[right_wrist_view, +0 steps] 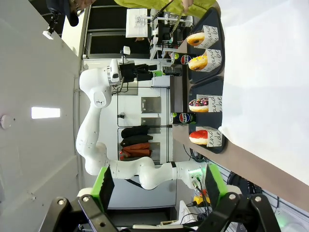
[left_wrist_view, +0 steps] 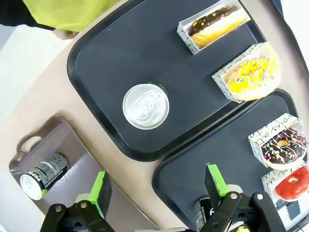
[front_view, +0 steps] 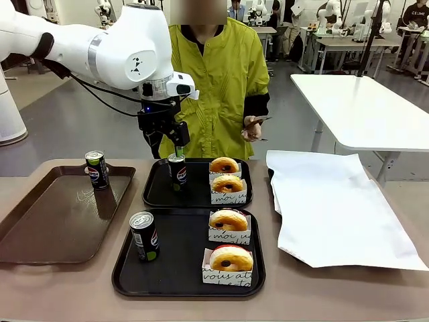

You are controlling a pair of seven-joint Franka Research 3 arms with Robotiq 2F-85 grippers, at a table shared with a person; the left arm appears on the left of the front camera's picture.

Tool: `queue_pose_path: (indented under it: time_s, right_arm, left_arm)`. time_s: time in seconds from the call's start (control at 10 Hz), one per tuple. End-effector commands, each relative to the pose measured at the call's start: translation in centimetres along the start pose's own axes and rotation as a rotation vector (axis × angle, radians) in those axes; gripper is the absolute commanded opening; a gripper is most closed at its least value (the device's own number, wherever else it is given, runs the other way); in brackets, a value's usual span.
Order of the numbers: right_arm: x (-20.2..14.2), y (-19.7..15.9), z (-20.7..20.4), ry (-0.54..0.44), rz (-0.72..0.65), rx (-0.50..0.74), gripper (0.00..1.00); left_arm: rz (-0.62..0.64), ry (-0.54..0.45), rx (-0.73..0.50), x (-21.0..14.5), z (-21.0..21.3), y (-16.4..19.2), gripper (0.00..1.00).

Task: Set up donuts and drinks on trays.
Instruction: Pick up one Pepsi coke from the Handle tray and place it on the Flat Tray without a Pepsi coke.

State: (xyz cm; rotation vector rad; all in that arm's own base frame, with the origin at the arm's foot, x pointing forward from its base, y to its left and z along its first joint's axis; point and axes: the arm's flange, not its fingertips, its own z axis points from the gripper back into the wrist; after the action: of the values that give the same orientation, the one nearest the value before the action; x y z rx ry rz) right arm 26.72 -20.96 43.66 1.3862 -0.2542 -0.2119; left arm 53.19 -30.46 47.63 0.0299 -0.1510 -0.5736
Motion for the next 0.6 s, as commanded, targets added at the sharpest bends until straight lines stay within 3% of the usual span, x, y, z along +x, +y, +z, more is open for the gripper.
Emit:
queue_pose_path:
  time_s: [0.0, 0.2, 0.5]
  right_arm:
    - [0.0, 0.0, -0.1, -0.010, 0.011, 0.022, 1.00]
    - [0.0, 0.0, -0.1, -0.010, 0.011, 0.022, 1.00]
    - [0.0, 0.0, -0.1, -0.010, 0.011, 0.022, 1.00]
  left_arm:
    - [-0.008, 0.009, 0.006, 0.2, 0.1, 0.2, 1.00]
    - [0.000, 0.002, 0.000, 0.0, 0.0, 0.0, 1.00]
    - [0.009, -0.001, -0.138, -6.3, 4.7, 2.5, 1.00]
